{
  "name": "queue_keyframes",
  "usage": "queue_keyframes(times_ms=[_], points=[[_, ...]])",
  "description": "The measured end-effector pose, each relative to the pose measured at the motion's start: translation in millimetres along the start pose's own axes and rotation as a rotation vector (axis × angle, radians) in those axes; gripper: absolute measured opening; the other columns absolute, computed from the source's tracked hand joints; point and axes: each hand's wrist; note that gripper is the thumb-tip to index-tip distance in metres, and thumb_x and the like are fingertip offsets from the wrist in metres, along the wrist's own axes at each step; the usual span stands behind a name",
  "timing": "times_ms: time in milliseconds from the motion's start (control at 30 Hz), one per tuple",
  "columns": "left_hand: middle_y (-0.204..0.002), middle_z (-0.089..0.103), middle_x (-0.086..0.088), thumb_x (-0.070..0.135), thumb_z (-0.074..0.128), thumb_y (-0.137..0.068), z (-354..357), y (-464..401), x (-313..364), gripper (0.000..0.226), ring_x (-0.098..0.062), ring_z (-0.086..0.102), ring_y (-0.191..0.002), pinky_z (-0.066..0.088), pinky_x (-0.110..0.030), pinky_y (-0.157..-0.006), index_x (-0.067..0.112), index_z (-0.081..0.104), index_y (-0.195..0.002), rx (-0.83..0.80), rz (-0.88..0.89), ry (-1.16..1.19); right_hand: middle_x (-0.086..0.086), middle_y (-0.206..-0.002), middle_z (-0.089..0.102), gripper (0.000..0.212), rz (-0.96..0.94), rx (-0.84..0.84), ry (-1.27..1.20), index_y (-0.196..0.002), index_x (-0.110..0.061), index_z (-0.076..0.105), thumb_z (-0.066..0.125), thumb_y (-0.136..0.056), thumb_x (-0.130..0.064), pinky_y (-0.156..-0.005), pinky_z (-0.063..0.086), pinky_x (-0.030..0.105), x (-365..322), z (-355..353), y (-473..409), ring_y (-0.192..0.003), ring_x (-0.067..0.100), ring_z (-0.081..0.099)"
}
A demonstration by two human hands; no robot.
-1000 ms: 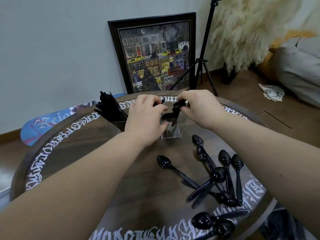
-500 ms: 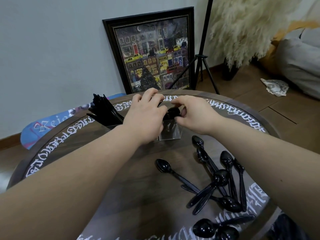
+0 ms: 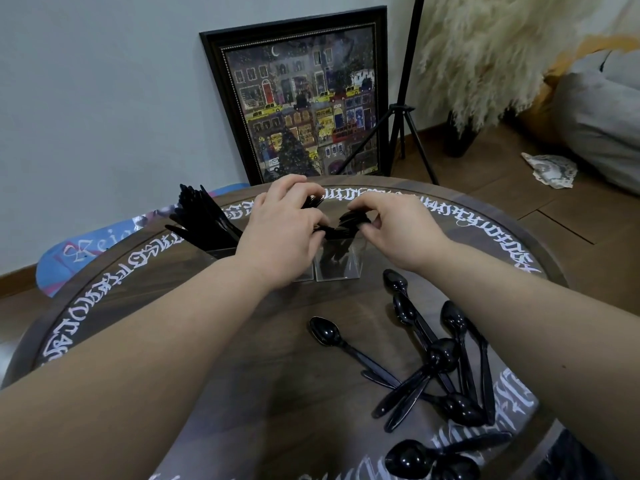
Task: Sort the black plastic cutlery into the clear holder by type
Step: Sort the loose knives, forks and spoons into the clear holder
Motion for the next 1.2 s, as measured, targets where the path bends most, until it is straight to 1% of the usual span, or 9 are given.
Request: queue_keyframes(times_ms=[167,233,333,433,633,733,900,1067,1200], points=[[-0.098,0.064,-0.003,0.023,0.073,-0.079,-1.4,-6.9,5.2,0.011,-0.035,0.054,-0.097,0.047,-0.044,-0.075,0.019,0.077,-0.089,0.206,0.015,0.032,-0.001,-0.106,0.069,0.029,-0.03,0.008,-0.067,-0.115,-0.017,0.064,0.064,-0.086,-0.013,-0.08,0.041,0.025,0.5,4.0,-2.7,-0.092,0.019,0.061],[-0.094,0.062,-0.002,0.028,0.07,-0.084,-3.6,-10.0,11.3,0.015,-0.032,0.053,-0.09,0.046,-0.037,-0.071,0.021,0.076,-0.095,0.176,-0.006,0.008,-0.003,-0.107,0.067,0.029,-0.041,-0.024,-0.076,-0.115,-0.019,0.064,0.065,-0.086,-0.016,-0.077,0.038,0.022,1.4,4.2,-1.6,-0.082,0.008,0.053],[-0.103,0.062,0.003,0.042,0.054,-0.093,-3.9,-11.6,17.1,0.028,-0.023,0.056,-0.099,0.047,-0.036,-0.075,0.029,0.067,-0.114,0.002,-0.094,0.034,-0.011,-0.098,0.062,0.034,-0.049,-0.052,-0.114,-0.118,-0.021,0.061,0.066,-0.085,-0.018,-0.074,0.034,0.018,1.8,1.1,2.2,-0.067,-0.009,0.041],[-0.104,0.066,0.004,0.048,0.052,-0.092,-10.6,-10.7,17.4,0.035,-0.02,0.06,-0.099,0.048,-0.039,-0.082,0.028,0.066,-0.117,-0.023,-0.094,0.127,-0.017,-0.093,0.052,0.04,-0.037,-0.07,-0.113,-0.124,-0.022,0.059,0.067,-0.085,-0.021,-0.075,0.032,0.017,2.5,-2.1,4.1,-0.069,-0.007,0.04],[-0.105,0.066,0.009,0.07,0.044,-0.079,-16.2,-3.0,9.1,0.056,-0.016,0.052,-0.097,0.044,-0.032,-0.085,0.032,0.064,-0.116,-0.114,0.019,0.04,-0.008,-0.113,0.065,0.037,-0.018,-0.076,-0.113,-0.122,-0.022,0.061,0.068,-0.086,-0.026,-0.076,0.031,0.015,7.1,-1.6,0.8,-0.07,-0.008,0.041],[-0.102,0.064,0.011,0.059,0.058,-0.081,-11.3,-0.7,11.8,0.041,-0.015,0.047,-0.104,0.036,-0.027,-0.078,0.031,0.061,-0.111,-0.096,-0.038,0.036,-0.008,-0.112,0.065,0.031,-0.003,-0.054,-0.126,-0.117,-0.021,0.062,0.067,-0.087,-0.021,-0.076,0.033,0.016,8.1,2.1,-1.2,-0.072,-0.005,0.043],[-0.084,0.059,0.005,0.04,0.061,-0.085,-11.6,-2.3,16.5,0.016,-0.018,0.049,-0.099,0.039,-0.03,-0.07,0.028,0.062,-0.095,-0.043,-0.112,0.093,-0.006,-0.101,0.066,0.025,-0.023,-0.007,-0.104,-0.111,-0.018,0.062,0.065,-0.087,-0.014,-0.072,0.032,0.017,6.3,2.0,-1.4,-0.074,0.0,0.044],[-0.089,0.059,0.005,0.038,0.062,-0.084,-11.9,-0.3,7.9,0.02,-0.018,0.046,-0.102,0.037,-0.029,-0.072,0.029,0.062,-0.102,-0.056,-0.126,0.084,-0.008,-0.113,0.063,0.033,-0.08,-0.109,-0.119,-0.117,-0.02,0.059,0.067,-0.085,-0.023,-0.062,0.028,0.001,4.7,-6.0,2.9,-0.066,-0.016,0.041],[-0.095,0.064,0.011,0.04,0.063,-0.082,-8.6,5.1,7.5,0.029,-0.019,0.044,-0.101,0.044,-0.038,-0.084,0.029,0.063,-0.109,-0.067,-0.063,0.067,-0.006,-0.118,0.061,0.046,-0.099,-0.151,-0.073,-0.125,-0.02,0.055,0.072,-0.082,-0.024,-0.076,0.037,0.016,3.2,-5.9,6.3,-0.074,-0.005,0.045]])
Point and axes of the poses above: each hand's wrist, its own y-axis away from the middle knuckle, its own z-axis out of the palm, x = y × z
